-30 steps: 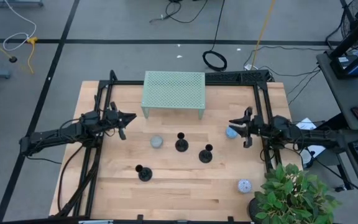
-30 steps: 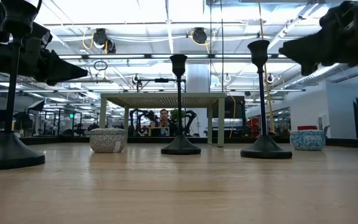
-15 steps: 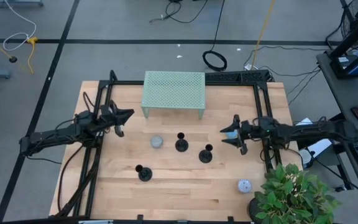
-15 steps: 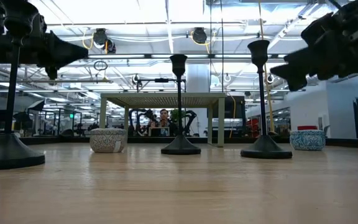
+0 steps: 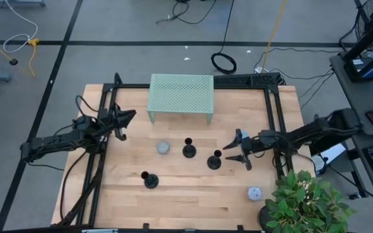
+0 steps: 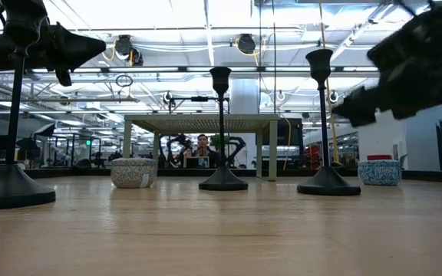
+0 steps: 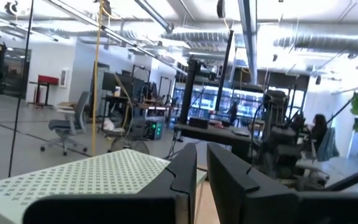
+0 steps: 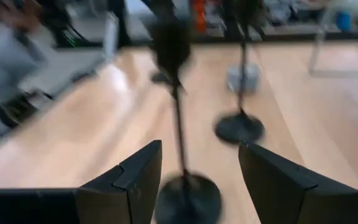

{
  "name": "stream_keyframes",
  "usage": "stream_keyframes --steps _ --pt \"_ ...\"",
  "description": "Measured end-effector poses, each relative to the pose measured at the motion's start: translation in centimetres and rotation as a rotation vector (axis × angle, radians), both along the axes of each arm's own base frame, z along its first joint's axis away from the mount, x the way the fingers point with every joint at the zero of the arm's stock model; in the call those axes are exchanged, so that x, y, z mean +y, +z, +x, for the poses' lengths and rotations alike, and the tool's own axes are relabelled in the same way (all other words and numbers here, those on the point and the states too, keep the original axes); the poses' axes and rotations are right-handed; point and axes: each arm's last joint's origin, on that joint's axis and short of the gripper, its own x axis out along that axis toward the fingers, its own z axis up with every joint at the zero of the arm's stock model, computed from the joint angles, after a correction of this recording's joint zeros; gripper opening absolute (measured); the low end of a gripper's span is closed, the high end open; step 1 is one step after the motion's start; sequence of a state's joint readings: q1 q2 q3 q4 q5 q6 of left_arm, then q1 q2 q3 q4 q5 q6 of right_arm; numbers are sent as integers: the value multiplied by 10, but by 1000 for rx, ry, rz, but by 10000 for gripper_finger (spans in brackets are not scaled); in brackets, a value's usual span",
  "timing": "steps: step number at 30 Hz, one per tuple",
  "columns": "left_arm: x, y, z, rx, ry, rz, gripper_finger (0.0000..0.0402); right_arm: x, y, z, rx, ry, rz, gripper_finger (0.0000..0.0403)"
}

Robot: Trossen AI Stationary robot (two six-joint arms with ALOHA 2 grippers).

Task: Pick & Place candle stick holders
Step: Put the right black candle holder on the shelf

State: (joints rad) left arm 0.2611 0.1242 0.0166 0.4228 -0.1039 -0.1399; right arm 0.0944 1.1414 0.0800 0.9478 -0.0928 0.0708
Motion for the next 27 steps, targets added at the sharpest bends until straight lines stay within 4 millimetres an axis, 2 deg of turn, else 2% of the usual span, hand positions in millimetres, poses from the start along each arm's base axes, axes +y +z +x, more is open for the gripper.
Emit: stream_keyframes --steps 7,16,20,27 --pt "0 -2 1 16 -7 -4 40 3 -6 24 63 22 -3 206" --pt "0 -2 1 24 -7 -7 40 7 -1 58 16 66 8 198" --pt "0 -5 1 45 -10 -16 40 7 -6 61 45 64 12 156" --pt "0 -9 3 78 -22 -66 40 -2 -5 53 40 79 30 26"
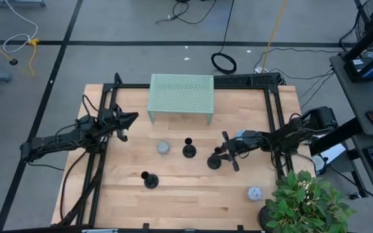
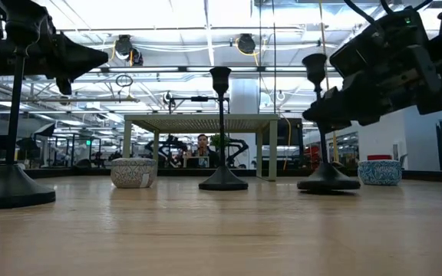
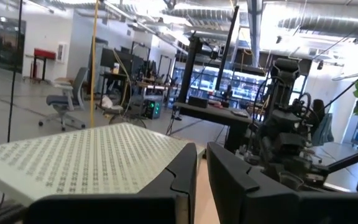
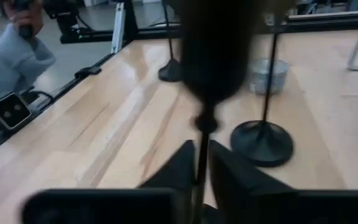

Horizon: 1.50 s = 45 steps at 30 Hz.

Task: Pick & Place candle stick holders
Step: Put the right black candle holder on the shelf

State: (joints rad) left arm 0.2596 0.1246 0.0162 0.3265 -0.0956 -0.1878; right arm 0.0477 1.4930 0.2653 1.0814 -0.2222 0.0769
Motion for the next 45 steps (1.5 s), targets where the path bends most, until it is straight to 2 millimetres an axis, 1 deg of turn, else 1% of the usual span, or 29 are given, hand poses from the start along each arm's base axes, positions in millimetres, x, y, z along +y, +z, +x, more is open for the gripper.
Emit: stream_keyframes --steps 2,5,10,12,15,17,19,23,25,27,31,34,38,40,45 --pt "0 0 0 3 -1 -4 40 -3 2 0 -3 -7 30 12" --pt "0 -1 0 6 2 -7 40 -8 8 1 -19 -39 88 14" --pt "0 -1 0 5 13 -10 40 -17 32 4 -103 -72 133 8" --pt "1 -1 0 5 16 -10 40 -23 45 4 -111 -90 147 8" --pt "1 -1 0 5 17 -10 40 -34 67 5 -77 -117 115 8" --pt "1 -1 0 5 17 -10 40 -41 83 6 -26 -144 87 8" --pt "1 -1 0 3 17 -10 40 -49 104 8 -12 -163 29 8" --pt "1 0 0 2 17 -8 40 -68 145 12 -81 -213 -104 8" --pt "1 0 0 -1 17 -7 40 -81 160 15 -116 -257 -153 8" --pt "0 1 0 -11 18 -3 40 -97 169 18 -129 -313 -179 8" --pt "0 2 -1 -27 18 1 40 -133 180 24 -125 -425 -207 8" --pt "0 3 -1 -35 18 3 40 -162 183 29 -109 -501 -223 8" --pt "0 4 -1 -40 18 4 40 -197 179 38 -67 -573 -225 8" --pt "0 4 -1 -40 18 4 40 -210 176 43 -55 -593 -209 8" --pt "0 4 -1 -40 18 3 40 -235 160 57 -96 -621 -171 9"
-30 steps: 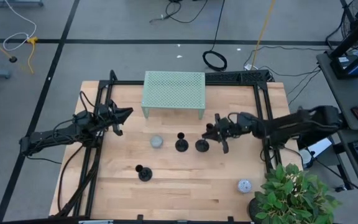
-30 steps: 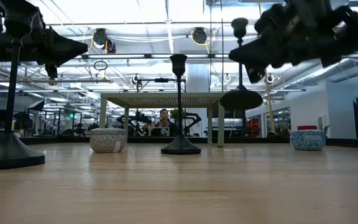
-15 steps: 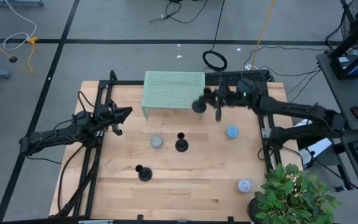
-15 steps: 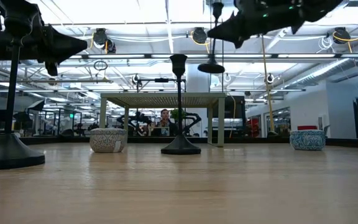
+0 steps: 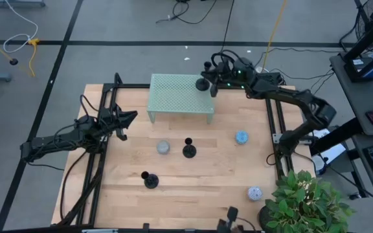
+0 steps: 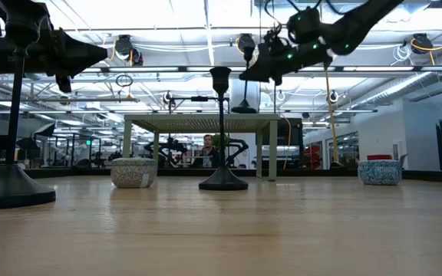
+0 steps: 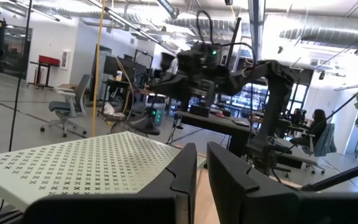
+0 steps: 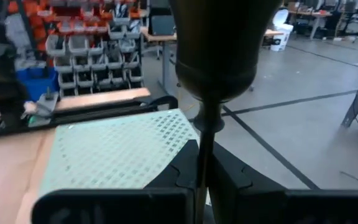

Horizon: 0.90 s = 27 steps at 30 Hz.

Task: Pick & Place candle stick holders
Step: Put the right black candle holder on the shelf

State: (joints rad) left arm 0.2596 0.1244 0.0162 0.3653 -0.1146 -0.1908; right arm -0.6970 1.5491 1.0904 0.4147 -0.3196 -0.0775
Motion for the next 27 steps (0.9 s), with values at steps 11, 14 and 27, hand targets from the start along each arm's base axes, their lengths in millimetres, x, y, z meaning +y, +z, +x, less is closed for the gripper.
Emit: stream_keyframes --steps 11,14,27 --pt "0 0 0 0 -1 -3 40 -22 -21 -1 36 -107 33 10" --pt "0 0 0 1 -2 -2 40 -23 -23 -1 48 -126 19 11" --pt "0 0 0 -3 -7 -14 40 -22 -23 -1 54 -123 14 75"
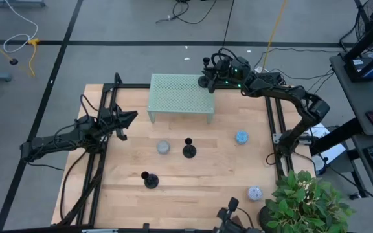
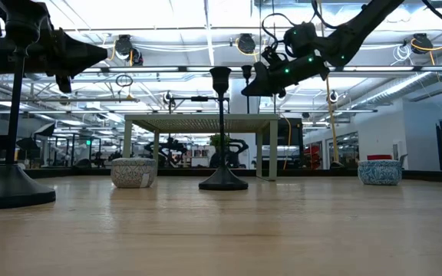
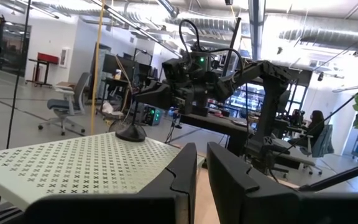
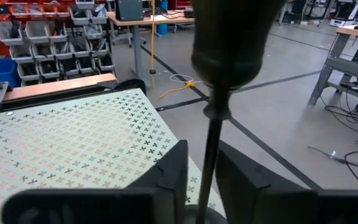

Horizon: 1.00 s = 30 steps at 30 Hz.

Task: Pick & Place candle stick holders
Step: Put the right black candle holder on the shelf, then put the top black candle holder on the shelf

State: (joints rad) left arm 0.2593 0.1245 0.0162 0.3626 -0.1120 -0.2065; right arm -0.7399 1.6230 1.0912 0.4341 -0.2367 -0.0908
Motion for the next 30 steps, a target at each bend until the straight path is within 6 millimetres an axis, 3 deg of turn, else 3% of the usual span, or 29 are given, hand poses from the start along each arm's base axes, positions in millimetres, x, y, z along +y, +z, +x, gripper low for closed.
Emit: stream_keyframes --steps 9,18,30 --pt "-2 0 1 -4 -88 -6 40 0 -1 0 27 5 -13 160" --pt "-5 1 1 -4 -196 15 40 16 12 -16 155 27 -5 238" --pt "-14 11 9 -75 -288 144 58 58 41 -47 263 68 104 243"
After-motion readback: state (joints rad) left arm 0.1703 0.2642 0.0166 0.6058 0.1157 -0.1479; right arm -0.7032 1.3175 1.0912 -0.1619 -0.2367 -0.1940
